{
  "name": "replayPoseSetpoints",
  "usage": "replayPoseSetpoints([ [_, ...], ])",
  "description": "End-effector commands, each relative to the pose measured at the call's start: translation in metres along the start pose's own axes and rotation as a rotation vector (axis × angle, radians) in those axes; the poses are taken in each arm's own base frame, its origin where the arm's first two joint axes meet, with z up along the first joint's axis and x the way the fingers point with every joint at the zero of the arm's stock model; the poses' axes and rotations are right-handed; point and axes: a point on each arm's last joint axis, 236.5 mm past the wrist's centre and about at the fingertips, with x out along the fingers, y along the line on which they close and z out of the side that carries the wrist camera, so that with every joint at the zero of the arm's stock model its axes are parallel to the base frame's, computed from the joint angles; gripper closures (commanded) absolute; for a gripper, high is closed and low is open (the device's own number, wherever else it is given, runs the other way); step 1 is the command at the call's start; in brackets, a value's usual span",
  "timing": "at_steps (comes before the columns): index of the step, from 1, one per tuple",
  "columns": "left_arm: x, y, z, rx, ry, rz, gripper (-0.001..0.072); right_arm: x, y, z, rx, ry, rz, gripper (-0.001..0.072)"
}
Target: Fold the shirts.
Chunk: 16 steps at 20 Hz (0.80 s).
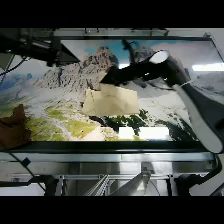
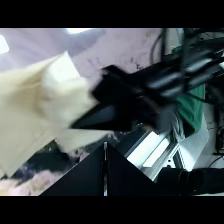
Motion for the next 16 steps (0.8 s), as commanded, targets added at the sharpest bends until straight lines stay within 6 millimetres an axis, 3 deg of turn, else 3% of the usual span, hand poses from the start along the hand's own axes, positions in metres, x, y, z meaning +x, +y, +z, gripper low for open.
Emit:
replayPoseSetpoints([
  [1,-0.032,0.008,-0.032,-0.004,-0.021,0.033,0.0689,0.078,-0.009,-0.007,0.013,-0.085,-0.017,0.0102],
  [3,-0.036,0.01,-0.045,-0.005,-0.03,0.038,0.0689,0.071,0.012,0.006,0.003,-0.131,0.066,0.0246],
  [4,-0.037,0.01,-0.052,-0.008,-0.034,0.041,0.0689,0.053,0.021,0.017,-0.013,-0.151,0.09,0.0246],
  [5,-0.038,0.009,-0.059,-0.008,-0.032,0.041,0.0688,0.029,0.025,0.029,-0.026,-0.165,0.103,0.0252],
  [7,-0.038,0.006,-0.068,0.004,-0.039,0.045,0.0688,-0.022,0.027,0.045,-0.041,-0.177,0.121,0.0337],
  [8,-0.038,0.004,-0.077,0.018,-0.035,0.045,0.0689,-0.071,0.021,0.052,-0.022,-0.168,0.117,0.0336],
  [9,-0.038,0.002,-0.082,0.019,-0.035,0.044,0.0688,-0.101,0.012,0.052,-0.006,-0.154,0.097,0.0336],
  [10,-0.038,0.001,-0.086,0.017,-0.042,0.047,0.0688,-0.128,-0.001,0.049,0.018,-0.14,0.055,0.0336],
  [12,-0.038,-0.001,-0.092,0.017,-0.054,0.053,0.0688,-0.173,-0.048,0.032,0.087,-0.113,-0.106,0.0322],
  [14,-0.038,-0.004,-0.098,0.02,-0.054,0.052,0.0688,-0.194,-0.103,-0.003,0.196,-0.05,-0.272,0.002],
  [16,-0.037,-0.005,-0.104,0.016,-0.052,0.051,0.0691,-0.193,-0.145,-0.038,0.282,0.025,-0.358,0.002],
])
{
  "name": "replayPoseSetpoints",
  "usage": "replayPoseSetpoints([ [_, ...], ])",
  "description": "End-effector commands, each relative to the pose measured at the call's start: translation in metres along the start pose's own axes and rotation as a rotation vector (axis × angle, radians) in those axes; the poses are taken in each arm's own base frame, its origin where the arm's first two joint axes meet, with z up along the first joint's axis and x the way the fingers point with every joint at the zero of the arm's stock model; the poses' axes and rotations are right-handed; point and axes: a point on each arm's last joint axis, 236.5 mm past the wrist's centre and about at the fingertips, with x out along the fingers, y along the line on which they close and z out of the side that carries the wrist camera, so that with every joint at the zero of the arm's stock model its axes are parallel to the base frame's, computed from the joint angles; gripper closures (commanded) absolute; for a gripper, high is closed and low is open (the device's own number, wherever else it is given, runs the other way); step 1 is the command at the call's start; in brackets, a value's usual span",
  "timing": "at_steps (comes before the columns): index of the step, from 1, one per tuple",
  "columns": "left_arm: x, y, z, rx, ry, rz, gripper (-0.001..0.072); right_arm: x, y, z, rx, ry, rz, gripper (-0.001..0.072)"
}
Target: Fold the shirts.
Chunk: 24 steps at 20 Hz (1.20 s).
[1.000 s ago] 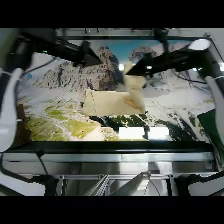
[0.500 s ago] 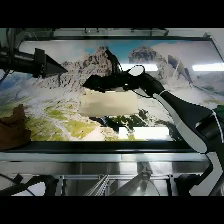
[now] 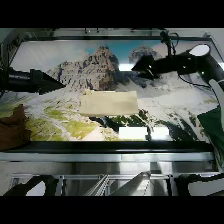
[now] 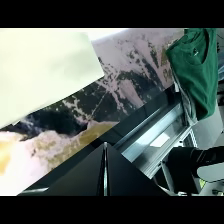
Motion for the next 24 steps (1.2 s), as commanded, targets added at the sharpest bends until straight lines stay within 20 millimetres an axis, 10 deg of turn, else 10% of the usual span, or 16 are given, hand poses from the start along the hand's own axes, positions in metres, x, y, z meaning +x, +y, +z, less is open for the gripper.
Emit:
replayPoseSetpoints([
  [1,0.0,-0.002,-0.011,-0.001,-0.002,0.001,0.069,-0.01,-0.087,-0.047,0.139,0.129,-0.205,0.002],
  [4,-0.002,-0.006,-0.015,0.005,-0.006,0.002,0.0687,0.014,-0.124,-0.054,0.208,0.151,-0.22,0.002],
  [7,-0.006,-0.012,-0.015,0.025,-0.02,0.007,0.0258,0.037,-0.14,-0.065,0.282,0.186,-0.179,0.002],
  [14,-0.008,-0.016,-0.015,0.037,-0.028,0.009,0.0253,0.103,-0.131,-0.105,0.303,0.312,-0.125,0.0025],
  [17,-0.008,-0.016,-0.016,0.037,-0.027,0.009,0.0253,0.123,-0.101,-0.094,0.29,0.269,0.005,0.0264],
  [19,-0.008,-0.016,-0.016,0.037,-0.025,0.008,0.0253,0.127,-0.079,-0.086,0.285,0.243,0.091,0.0684],
  [24,-0.008,-0.016,-0.016,0.037,-0.027,0.008,0.0256,0.073,-0.013,-0.048,0.18,0.189,0.196,0.0687],
])
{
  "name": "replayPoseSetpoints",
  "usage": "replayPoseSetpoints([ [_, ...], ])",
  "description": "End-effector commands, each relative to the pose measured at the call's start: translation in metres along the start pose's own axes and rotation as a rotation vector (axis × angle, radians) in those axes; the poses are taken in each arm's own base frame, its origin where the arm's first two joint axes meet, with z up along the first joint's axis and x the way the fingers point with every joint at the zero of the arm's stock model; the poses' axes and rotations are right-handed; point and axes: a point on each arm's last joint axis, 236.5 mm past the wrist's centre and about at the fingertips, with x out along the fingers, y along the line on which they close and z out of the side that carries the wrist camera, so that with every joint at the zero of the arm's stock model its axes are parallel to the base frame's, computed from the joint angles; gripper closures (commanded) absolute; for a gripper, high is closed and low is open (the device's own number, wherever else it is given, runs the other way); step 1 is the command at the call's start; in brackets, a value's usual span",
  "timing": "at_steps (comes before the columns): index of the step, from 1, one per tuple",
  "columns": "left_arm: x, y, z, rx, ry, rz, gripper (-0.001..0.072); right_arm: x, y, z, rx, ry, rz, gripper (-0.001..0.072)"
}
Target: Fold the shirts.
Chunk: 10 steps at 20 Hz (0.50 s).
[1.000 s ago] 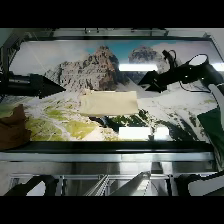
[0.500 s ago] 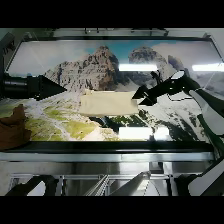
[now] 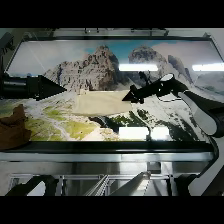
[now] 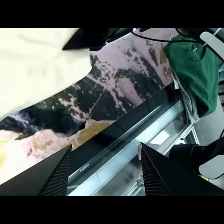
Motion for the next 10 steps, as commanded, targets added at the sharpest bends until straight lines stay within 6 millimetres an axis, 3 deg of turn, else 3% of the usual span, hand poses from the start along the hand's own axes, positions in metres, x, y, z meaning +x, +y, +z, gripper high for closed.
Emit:
replayPoseSetpoints([
  [1,0.0,0.0,0.0,0.0,-0.002,0.002,0.0362,-0.059,0.069,0.014,-0.08,-0.085,0.087,0.0687],
  [2,0.0,0.0,0.0,0.0,-0.002,0.002,0.0468,-0.097,0.088,0.024,-0.086,-0.164,0.09,0.0688],
  [4,0.0,0.0,0.0,0.001,-0.002,0.001,0.0491,-0.178,0.108,0.035,-0.054,-0.333,0.09,0.0688],
  [6,0.0,0.0,0.0,0.001,-0.002,0.002,0.0492,-0.26,0.115,0.034,-0.008,-0.508,0.065,0.0688],
  [8,0.0,0.0,0.0,0.001,-0.001,0.001,0.0492,-0.336,0.113,0.02,0.031,-0.68,0.01,0.0689],
  [9,0.0,0.0,0.0,0.001,-0.002,0.002,0.0492,-0.368,0.101,0.005,0.092,-0.74,-0.047,0.0688],
  [10,0.0,0.0,0.0,0.001,-0.001,0.001,0.0492,-0.388,0.077,-0.018,0.197,-0.754,-0.14,0.0689],
])
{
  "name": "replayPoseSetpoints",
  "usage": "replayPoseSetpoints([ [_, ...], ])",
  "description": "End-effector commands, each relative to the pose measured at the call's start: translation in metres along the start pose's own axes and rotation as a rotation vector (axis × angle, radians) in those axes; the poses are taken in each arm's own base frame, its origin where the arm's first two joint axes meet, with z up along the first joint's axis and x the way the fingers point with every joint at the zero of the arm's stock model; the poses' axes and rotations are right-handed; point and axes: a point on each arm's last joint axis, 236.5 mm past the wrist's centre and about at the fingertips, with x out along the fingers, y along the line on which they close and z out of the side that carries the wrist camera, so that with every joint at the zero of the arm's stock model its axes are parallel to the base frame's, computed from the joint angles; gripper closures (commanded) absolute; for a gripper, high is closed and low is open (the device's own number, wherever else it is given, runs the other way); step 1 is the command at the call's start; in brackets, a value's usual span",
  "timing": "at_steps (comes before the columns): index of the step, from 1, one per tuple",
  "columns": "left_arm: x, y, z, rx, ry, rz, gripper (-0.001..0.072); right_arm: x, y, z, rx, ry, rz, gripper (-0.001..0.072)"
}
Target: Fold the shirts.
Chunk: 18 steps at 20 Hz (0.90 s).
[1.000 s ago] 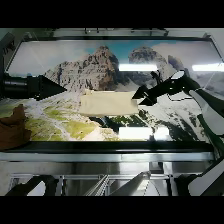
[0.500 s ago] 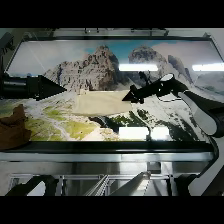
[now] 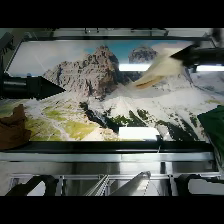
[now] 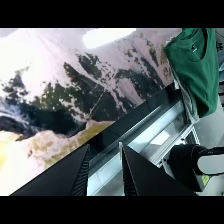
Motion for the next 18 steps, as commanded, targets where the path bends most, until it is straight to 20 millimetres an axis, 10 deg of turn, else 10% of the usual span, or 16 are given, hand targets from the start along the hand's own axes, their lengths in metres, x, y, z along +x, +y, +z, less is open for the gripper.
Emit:
replayPoseSetpoints([
  [1,0.0,0.0,0.0,0.001,0.0,0.001,0.0492,-0.121,-0.062,-0.008,0.22,-0.143,-0.359,0.0688],
  [4,0.0,0.001,0.002,0.001,-0.008,0.004,0.0492,-0.239,-0.179,-0.104,0.54,-0.074,-1.013,0.0688],
  [8,0.0,0.002,0.005,0.002,-0.023,0.011,0.0492,-0.331,-0.229,-0.165,0.784,-0.359,-1.263,0.0688],
  [11,0.0,0.003,0.006,0.001,-0.025,0.012,0.0492,-0.347,-0.236,-0.16,0.775,-0.536,-1.176,0.0687],
  [18,0.0,0.005,0.011,0.001,-0.049,0.021,0.0492,-0.315,-0.247,-0.13,0.769,-0.529,-1.01,0.0687],
])
